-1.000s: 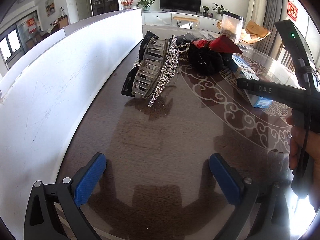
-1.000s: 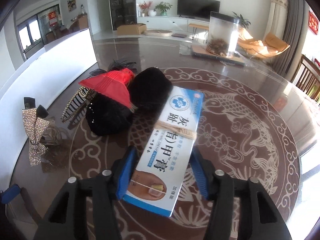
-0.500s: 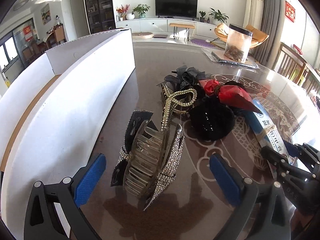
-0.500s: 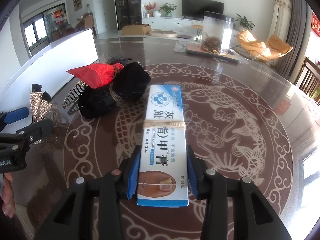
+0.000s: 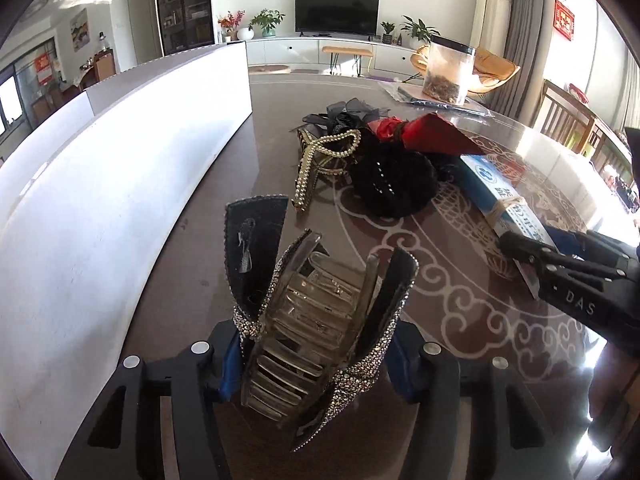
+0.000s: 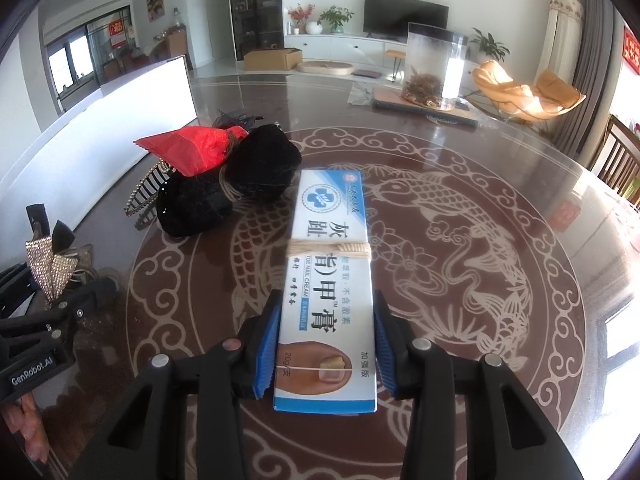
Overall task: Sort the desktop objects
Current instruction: 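Grasp the rhinestone hair claw clip with the left tool while the right tool holds the box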
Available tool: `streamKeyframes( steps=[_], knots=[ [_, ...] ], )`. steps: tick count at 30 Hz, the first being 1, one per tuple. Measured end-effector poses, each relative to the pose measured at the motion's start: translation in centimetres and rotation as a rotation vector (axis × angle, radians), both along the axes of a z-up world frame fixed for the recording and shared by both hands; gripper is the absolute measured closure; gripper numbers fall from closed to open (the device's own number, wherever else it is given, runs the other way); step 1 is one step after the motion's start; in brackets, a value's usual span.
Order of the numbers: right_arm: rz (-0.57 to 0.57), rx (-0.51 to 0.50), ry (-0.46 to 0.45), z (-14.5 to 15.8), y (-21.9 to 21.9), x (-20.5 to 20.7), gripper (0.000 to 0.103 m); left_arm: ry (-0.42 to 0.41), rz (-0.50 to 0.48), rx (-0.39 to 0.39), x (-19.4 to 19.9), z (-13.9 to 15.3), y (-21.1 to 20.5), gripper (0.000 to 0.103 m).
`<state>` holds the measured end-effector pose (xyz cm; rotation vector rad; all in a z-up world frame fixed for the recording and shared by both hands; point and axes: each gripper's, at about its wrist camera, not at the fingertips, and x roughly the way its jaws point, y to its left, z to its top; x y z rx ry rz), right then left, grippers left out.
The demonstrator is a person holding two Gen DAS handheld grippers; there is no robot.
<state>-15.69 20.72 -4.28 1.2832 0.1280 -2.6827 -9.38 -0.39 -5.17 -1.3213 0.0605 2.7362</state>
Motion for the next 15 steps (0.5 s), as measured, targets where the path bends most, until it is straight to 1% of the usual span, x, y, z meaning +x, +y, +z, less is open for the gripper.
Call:
streamKeyframes(
  steps=[2, 4, 7, 11, 14, 15],
  knots=[
    [0.017, -0.002, -0.002, 0.0, -0.2, 0.1, 0.061, 0.0, -0.029, -0.013, 1.6, -0.1, 0.6, 0.046],
    [0.022, -0.001, -0.001, 0.0, -0.5, 1.4, 0.061, 0.001, -0.054, -0.012, 2.9, -0.1, 0.9, 0.046],
    [0.049, 0.004, 0.001, 0.0, -1.0, 4.8, 0.061, 0.002, -0.074, 0.006, 3.7, 0.1, 1.0, 0.046],
    [0.074, 0.027, 0.009, 0.0, -1.0, 9.4, 0.061, 0.002, -0.072, 0.031, 3.7, 0.1, 0.8, 0.046],
    [0.071, 0.04, 0.014, 0.0, -0.7, 10.7, 0.06, 0.0, -0.07, -0.001, 3.6, 0.0, 1.3, 0.044],
    [0.063, 0.039, 0.011, 0.0, -0.5, 10.7, 0.054, 0.0, -0.069, -0.019, 3.7, -0.1, 1.5, 0.043]
  ],
)
